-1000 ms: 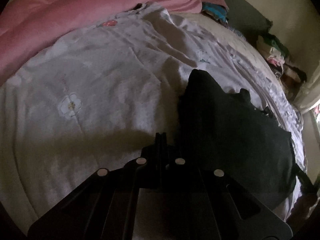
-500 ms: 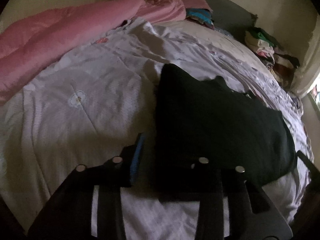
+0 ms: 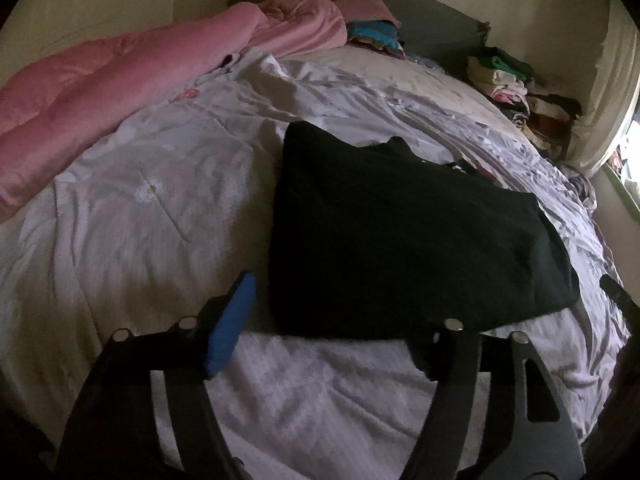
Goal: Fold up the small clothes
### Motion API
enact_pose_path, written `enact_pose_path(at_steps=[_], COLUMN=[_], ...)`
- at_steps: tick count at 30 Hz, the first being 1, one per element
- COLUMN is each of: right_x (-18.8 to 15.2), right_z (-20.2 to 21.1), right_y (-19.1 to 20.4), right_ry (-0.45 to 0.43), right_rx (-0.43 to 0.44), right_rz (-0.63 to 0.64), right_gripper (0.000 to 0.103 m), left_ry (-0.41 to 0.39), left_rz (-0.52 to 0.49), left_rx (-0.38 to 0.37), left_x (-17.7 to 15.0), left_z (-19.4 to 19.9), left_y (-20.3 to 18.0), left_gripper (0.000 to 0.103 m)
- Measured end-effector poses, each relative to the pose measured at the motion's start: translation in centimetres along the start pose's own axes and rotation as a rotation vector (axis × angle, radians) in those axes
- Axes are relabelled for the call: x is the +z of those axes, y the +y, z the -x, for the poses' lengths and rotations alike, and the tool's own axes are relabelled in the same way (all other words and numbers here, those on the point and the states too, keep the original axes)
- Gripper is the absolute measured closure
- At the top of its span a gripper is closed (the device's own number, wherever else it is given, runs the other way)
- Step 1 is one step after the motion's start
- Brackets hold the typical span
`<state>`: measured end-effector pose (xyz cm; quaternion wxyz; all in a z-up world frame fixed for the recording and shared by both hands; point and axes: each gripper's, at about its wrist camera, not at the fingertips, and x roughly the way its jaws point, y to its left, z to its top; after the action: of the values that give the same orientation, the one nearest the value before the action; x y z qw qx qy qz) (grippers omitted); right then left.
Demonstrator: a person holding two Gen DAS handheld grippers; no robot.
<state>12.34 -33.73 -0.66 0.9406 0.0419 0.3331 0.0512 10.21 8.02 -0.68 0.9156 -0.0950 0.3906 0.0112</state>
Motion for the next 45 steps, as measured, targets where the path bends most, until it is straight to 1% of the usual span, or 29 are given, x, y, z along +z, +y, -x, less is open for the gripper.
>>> enact_pose_path(at_steps=[3, 4, 5, 6, 7, 14, 21, 27, 29, 31, 37, 42, 45], right_x=[-0.1, -0.1, -0.1, -0.1, -0.2, -0.6, -0.8, -1.0, -1.0, -1.1, -1.3, -1.5, -1.5], right_z=[0.9, 1.2, 1.5, 1.7, 2.0, 2.7, 3.5, 3.4, 3.3, 3.1, 2.3, 1.8, 1.3], right_y=[0.2, 0.3, 0.4, 0.5, 0.7, 2.0, 4.6, 8.3, 9.4, 10.8, 14.8, 17.7, 19.5], right_ry=[-0.016, -0.023, -0.027, -0.03, -0.036, -0.045, -0.055, -0.047, -0.043, -0.038, -0.023, -0.016, -0.011], right_rx=[-0.004, -0.005, -0.007, -0.004, -0.003, 0.007, 0.048, 0.103, 0.119, 0.138, 0.193, 0.229, 0.249], right_rz=[0.008, 0.012, 0.017, 0.022, 0.028, 0.062, 0.105, 0.18, 0.201, 0.229, 0.301, 0.356, 0.386], right_gripper=[0.006, 0.006, 0.005, 0.005, 0.005, 0.005, 0.005, 0.005, 0.005, 0.005, 0.005, 0.005, 0.004], left_ry=[0.002, 0.002, 0.004, 0.006, 0.008, 0.023, 0.022, 0.01, -0.001, -0.008, -0.017, -0.018, -0.021], left_rz=[-0.009, -0.01, -0.013, -0.016, -0.02, -0.036, -0.028, -0.013, -0.01, -0.002, 0.033, 0.08, 0.095], left_rx=[0.0, 0.001, 0.002, 0.002, 0.0, -0.009, -0.004, 0.012, 0.04, 0.052, 0.064, 0.055, 0.062], left_x=[-0.4, -0.5, -0.7, -0.8, -1.0, -1.9, -2.2, -2.1, -1.9, -1.7, -1.3, -0.9, -0.7], left_z=[0.3, 0.4, 0.6, 0.7, 0.8, 1.6, 2.4, 2.9, 3.1, 3.3, 3.7, 3.7, 3.6], left_y=[-0.3, -0.4, -0.5, -0.6, -0.7, -1.4, -0.9, 0.1, 0.6, 1.1, 3.0, 4.4, 4.9], left_gripper=[0.029, 0.024, 0.021, 0.014, 0.01, 0.01, 0.01, 0.01, 0.01, 0.01, 0.01, 0.01, 0.01])
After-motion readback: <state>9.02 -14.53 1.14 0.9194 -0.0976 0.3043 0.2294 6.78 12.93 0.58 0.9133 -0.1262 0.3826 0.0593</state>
